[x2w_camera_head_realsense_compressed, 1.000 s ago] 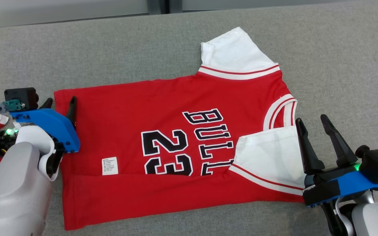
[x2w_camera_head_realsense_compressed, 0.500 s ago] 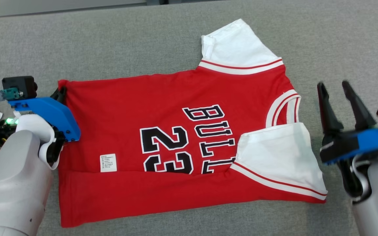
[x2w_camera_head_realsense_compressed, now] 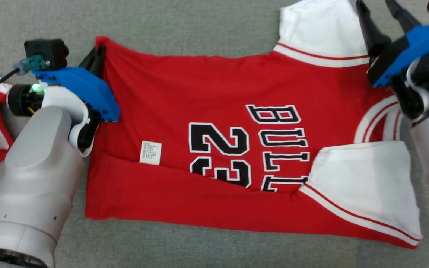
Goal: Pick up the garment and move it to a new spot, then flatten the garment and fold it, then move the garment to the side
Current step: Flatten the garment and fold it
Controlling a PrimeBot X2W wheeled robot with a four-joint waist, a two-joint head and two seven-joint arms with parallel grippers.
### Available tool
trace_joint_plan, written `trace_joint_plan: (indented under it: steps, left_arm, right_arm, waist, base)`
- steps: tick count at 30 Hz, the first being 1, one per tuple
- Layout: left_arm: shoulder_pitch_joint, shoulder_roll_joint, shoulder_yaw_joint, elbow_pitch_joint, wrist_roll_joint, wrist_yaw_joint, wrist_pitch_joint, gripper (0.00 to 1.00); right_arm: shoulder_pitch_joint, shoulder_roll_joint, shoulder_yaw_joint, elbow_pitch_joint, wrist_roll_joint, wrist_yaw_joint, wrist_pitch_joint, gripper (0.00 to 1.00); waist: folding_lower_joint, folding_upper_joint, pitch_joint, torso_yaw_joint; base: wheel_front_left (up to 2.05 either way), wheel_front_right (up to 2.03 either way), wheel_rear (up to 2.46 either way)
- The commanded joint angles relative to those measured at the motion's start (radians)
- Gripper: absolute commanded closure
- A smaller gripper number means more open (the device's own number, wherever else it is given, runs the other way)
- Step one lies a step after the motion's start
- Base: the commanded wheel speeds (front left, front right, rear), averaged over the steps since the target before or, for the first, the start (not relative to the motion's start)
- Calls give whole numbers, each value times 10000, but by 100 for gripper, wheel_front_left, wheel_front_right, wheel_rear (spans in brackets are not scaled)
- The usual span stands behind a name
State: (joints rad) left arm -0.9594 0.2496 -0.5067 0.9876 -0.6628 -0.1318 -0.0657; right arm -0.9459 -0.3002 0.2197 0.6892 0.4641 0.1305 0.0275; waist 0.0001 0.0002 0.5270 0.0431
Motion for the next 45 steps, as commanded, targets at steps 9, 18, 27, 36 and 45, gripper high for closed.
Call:
trace_joint_plan:
  steps: [9, 18, 27, 36, 45]
  left_arm:
    - [-689, -330, -592, 461, -425, 44, -436, 100]
    - [-719, -266, -1124, 700, -904, 69, -610, 100]
    - [-579, 103, -1353, 478, -1149, 30, -1249, 100]
    - [133, 670, -1402, -89, -992, 168, -1700, 100]
    - [2588, 1321, -1176, -2188, -1134, 953, -1934, 100]
  right_arm:
    - [-2758, -332, 1051, 2335, 67, 3, 1711, 0]
    - [-3368, -262, 1745, 3252, 538, 5, 2674, 100]
    - [-2232, -822, 2029, 1960, 1186, 3, 40, 100]
    - [-296, -1233, 1946, 370, 1781, 3, -1893, 100]
    - [3317, -1314, 1127, -2024, 2033, 3, -2668, 100]
  waist:
    - [-1, -2, 1126, 863]
    - [-1, -2, 989, 844]
    - [-1, -2, 122, 539]
    - [-1, -2, -978, 70]
    - [-1, -2, -1989, -321]
  base:
    - [0, 0, 0]
    - [0, 0, 0]
    - [0, 0, 0]
    - [0, 0, 0]
    - [0, 0, 0]
